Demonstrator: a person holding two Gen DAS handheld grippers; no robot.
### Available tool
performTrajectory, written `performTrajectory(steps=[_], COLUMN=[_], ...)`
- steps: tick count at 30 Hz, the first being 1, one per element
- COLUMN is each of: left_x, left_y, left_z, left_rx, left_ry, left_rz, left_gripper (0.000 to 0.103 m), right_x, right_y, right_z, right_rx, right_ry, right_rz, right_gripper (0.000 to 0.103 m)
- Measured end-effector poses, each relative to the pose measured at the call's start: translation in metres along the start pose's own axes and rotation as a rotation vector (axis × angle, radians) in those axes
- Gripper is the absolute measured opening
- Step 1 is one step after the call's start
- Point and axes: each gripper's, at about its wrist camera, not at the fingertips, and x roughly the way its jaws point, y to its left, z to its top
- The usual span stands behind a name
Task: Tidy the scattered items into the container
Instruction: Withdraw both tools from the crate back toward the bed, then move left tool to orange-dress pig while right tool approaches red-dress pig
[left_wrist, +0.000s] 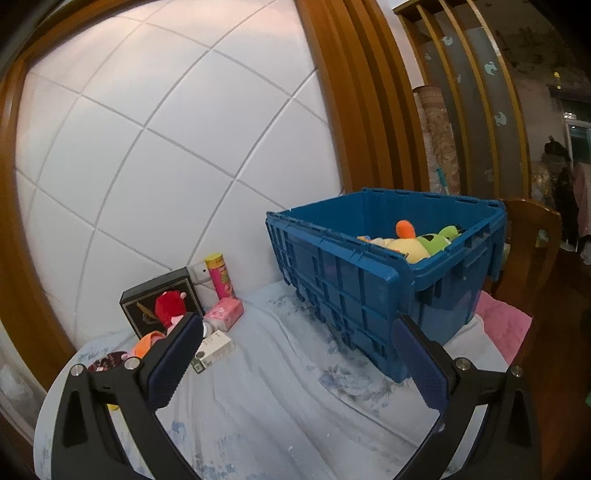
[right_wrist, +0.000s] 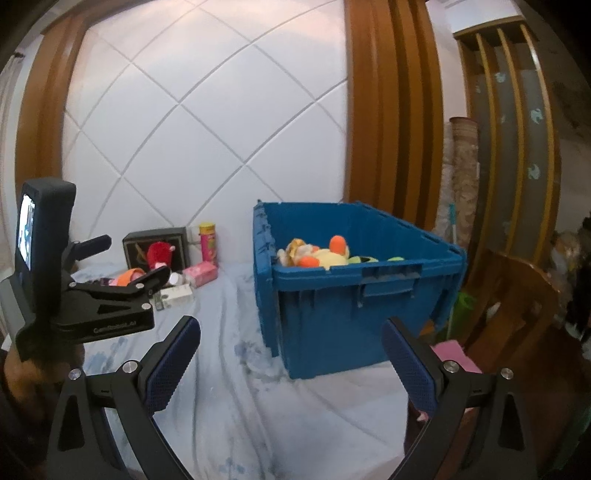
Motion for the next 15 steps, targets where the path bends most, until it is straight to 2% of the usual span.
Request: performTrajectory(steps=[5, 10, 15], left_x=[0.007, 0.010, 0.015], left_y=[0.003, 0.010, 0.045], left_z=[-0.014, -0.043, -0.076], left_rx=[-0.013, -0.013, -0.052], left_ry=[0.042, 0.091, 0.141], left_rz=[0.030, 0.076, 0.140], left_gripper=[0.103, 0.103, 0.103], right_x=[0.007, 0.023, 0.052], right_y=[-0.002, 0.003, 0.028], right_z=[-0.003, -0.011, -0.020], right_rx=[-0.007, -0.013, -0.031], right_ry=[0.005, 0.025, 0.073], right_rz=[0.039, 0.105, 0.182], right_gripper=[0.100, 0.100, 0.100])
